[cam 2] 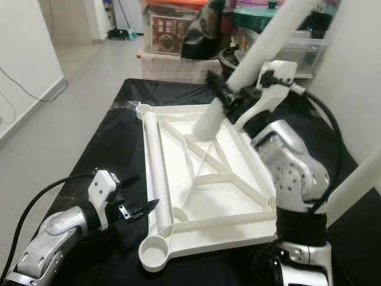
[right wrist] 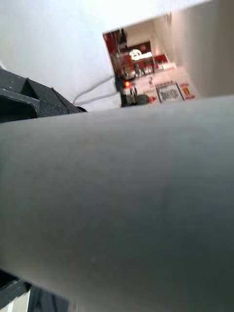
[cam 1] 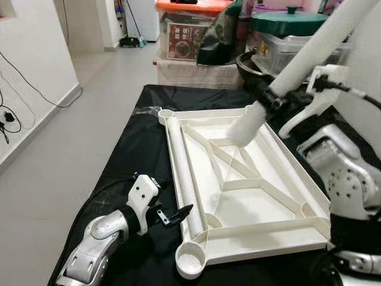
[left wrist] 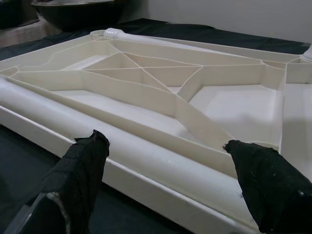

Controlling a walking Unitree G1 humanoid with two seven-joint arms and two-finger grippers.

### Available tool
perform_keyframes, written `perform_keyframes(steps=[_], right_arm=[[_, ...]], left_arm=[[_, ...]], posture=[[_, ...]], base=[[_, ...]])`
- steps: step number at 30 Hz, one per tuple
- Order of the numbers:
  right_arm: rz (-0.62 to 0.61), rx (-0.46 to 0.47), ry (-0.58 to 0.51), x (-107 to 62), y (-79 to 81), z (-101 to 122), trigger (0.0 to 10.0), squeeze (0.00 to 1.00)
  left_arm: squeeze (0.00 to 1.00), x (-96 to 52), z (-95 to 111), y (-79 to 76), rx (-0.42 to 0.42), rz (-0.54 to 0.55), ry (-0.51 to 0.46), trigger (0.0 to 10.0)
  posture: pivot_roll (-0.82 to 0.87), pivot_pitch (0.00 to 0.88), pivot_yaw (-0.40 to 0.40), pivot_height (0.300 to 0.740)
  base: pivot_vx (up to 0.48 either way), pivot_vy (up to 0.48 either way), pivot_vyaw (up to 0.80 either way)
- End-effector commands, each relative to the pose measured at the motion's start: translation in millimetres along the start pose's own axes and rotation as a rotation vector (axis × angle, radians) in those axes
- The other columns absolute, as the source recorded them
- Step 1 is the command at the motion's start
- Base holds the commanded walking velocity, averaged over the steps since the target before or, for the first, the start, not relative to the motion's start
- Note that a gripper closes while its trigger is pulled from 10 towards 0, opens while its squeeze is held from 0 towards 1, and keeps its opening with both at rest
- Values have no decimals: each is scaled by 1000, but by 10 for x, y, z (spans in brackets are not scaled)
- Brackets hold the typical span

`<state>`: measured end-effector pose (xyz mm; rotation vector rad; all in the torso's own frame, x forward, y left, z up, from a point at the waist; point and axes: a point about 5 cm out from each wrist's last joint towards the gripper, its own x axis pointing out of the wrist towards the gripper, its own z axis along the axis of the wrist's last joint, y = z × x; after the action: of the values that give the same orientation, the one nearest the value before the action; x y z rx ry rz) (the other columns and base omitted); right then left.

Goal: Building children table

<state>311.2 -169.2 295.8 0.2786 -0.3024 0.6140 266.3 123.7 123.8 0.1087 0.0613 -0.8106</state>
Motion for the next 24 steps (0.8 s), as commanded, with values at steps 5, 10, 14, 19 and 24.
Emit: perform_keyframes(steps=[5,10,14,19,24], right_arm=[[78,0,34,-78,44,-64,0,0],[111,9,48,-112,63,-86,0,0],[120,10,54,-117,81,-98,0,0],[145,7,79,-137,138,-158,0,0],[123,30,111,-172,208,-318,0,0]], left_arm=[[0,-38,-12,-15,-4,-1,19,10000],[0,-61,-31,3,-5,15,25,10000],[0,-62,-27,13,-7,22,23,10000],[0,-63,-35,11,-19,44,21,10000],[0,-93,-47,-29,-75,81,14,10000]], posture=[[92,0,-64,740],[93,0,-65,740],[93,0,-65,740],[90,0,-66,740],[105,0,-72,740]], base=[[0,0,0],[0,0,0],[0,0,0],[0,0,0],[0,0,0]])
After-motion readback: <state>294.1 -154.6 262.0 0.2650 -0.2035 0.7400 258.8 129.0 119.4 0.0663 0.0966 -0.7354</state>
